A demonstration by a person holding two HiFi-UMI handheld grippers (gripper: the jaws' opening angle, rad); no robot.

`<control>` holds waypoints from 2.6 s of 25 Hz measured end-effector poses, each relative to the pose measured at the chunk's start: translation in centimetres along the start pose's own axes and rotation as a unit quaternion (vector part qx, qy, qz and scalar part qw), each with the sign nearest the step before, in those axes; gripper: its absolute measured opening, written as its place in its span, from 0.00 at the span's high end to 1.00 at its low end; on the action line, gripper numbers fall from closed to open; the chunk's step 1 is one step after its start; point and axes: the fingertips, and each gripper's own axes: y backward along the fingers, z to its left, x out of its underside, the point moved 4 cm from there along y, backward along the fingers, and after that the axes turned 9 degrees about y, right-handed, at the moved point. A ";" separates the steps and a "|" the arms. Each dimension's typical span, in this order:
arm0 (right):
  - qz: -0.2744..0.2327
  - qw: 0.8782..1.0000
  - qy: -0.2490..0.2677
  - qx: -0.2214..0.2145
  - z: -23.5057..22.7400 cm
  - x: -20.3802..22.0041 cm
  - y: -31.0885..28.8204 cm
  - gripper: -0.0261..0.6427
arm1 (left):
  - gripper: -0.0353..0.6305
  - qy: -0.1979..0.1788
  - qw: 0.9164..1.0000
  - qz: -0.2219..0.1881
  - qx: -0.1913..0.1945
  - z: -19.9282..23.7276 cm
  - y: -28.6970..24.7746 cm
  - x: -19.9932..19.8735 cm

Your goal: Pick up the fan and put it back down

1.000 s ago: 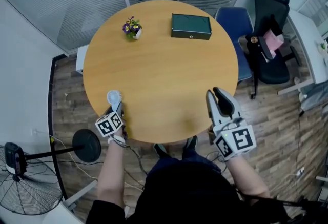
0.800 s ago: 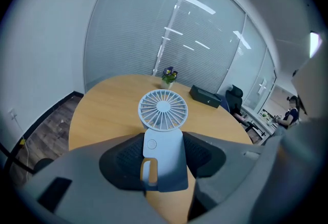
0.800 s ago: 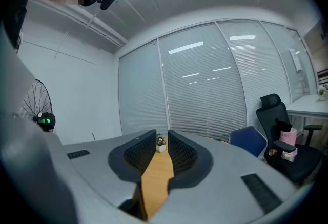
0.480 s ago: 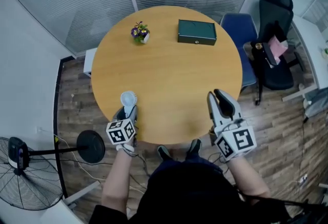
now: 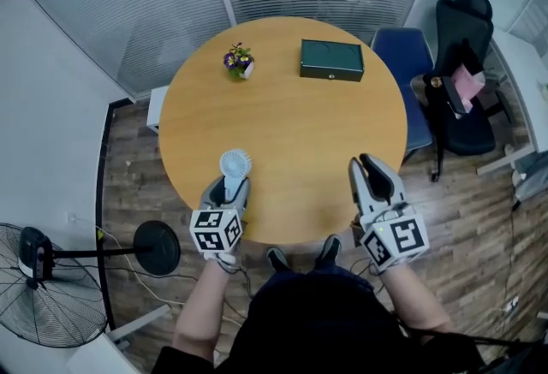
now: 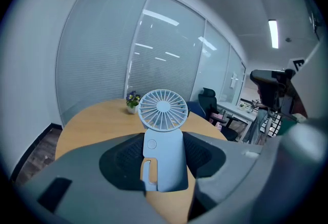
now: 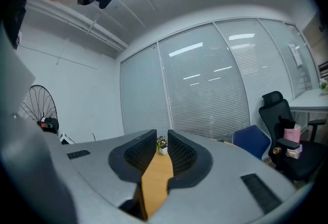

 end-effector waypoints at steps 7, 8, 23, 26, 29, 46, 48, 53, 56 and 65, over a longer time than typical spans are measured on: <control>-0.008 1.000 -0.007 0.004 -0.9 -0.2 0.7 0.86 | 0.63 -0.028 0.998 -0.034 0.040 -4.5 1.1 -3.1; -0.009 1.000 -0.007 0.005 -1.0 -0.2 0.8 0.86 | 0.63 -0.029 0.998 -0.038 0.047 -5.2 1.3 -3.4; 0.002 0.999 -0.033 -0.001 -2.7 0.9 1.1 0.88 | 0.62 0.090 0.965 -0.098 0.227 -12.9 4.4 -8.4; 0.004 0.999 -0.038 0.001 -2.8 0.9 0.6 0.88 | 0.62 0.100 0.959 -0.099 0.246 -13.3 4.4 -9.0; 0.006 0.999 -0.039 0.008 -3.0 0.8 0.1 0.89 | 0.63 0.115 0.953 -0.098 0.263 -13.1 4.3 -9.4; 0.015 0.987 -0.074 0.139 -6.4 1.4 2.9 0.92 | 0.62 0.241 0.875 -0.020 0.420 -13.0 -1.8 -7.5; 0.018 0.986 -0.075 0.150 -6.8 1.7 3.7 0.92 | 0.62 0.251 0.868 -0.007 0.430 -13.4 -2.7 -6.7; 0.023 0.983 -0.084 0.164 -8.6 2.8 6.1 0.92 | 0.63 0.245 0.870 0.025 0.427 -15.9 -5.1 -4.4; 0.022 0.981 -0.092 0.168 -10.4 3.3 7.1 0.92 | 0.62 0.238 0.877 0.045 0.414 -17.6 -6.8 -2.8; 0.023 0.979 -0.107 0.170 -16.6 5.0 9.5 0.93 | 0.62 0.115 0.932 0.131 0.318 -21.0 -14.4 4.7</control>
